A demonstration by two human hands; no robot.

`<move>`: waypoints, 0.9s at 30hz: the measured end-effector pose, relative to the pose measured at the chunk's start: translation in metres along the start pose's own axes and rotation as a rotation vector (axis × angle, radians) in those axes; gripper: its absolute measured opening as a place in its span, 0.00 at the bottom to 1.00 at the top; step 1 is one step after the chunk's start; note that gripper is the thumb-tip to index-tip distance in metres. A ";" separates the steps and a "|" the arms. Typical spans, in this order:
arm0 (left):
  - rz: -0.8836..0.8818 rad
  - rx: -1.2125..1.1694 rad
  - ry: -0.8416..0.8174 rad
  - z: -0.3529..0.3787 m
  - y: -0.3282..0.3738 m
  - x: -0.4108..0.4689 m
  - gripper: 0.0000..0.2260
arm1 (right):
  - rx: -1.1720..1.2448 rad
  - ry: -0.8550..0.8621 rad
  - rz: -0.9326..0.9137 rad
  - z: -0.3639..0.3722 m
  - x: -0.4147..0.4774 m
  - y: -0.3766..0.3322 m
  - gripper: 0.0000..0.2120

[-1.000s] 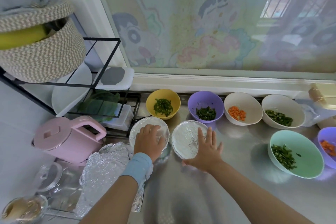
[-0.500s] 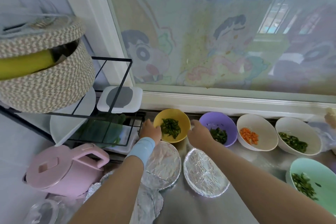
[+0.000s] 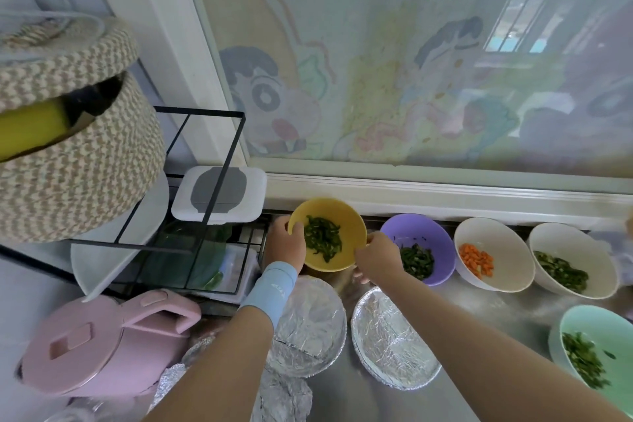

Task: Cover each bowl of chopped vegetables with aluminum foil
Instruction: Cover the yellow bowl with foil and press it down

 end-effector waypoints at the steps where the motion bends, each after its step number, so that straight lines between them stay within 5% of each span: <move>1: 0.030 -0.045 0.024 -0.003 0.010 -0.006 0.11 | 0.034 0.036 -0.012 -0.011 -0.005 -0.002 0.11; 4: 0.115 -0.157 0.036 -0.005 0.043 -0.032 0.07 | 0.048 0.134 -0.057 -0.048 -0.023 0.000 0.10; 9: 0.253 -0.112 -0.133 0.028 0.082 -0.089 0.18 | -0.006 0.240 -0.132 -0.105 -0.062 0.037 0.15; 13: 0.259 -0.069 -0.211 0.067 0.085 -0.144 0.16 | -0.024 0.254 -0.115 -0.135 -0.096 0.095 0.18; 27: 0.156 0.378 -0.341 0.168 0.027 -0.311 0.19 | -0.321 -0.094 0.061 -0.146 -0.175 0.291 0.18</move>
Point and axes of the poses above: each hand's wrist, its own x-axis towards the middle knuckle, its own z-axis out of the palm, y = z × x, the point moved 8 cm from there along x, towards the middle knuckle, and after that the axes turned 12 degrees about -x, right-handed, at the moved point
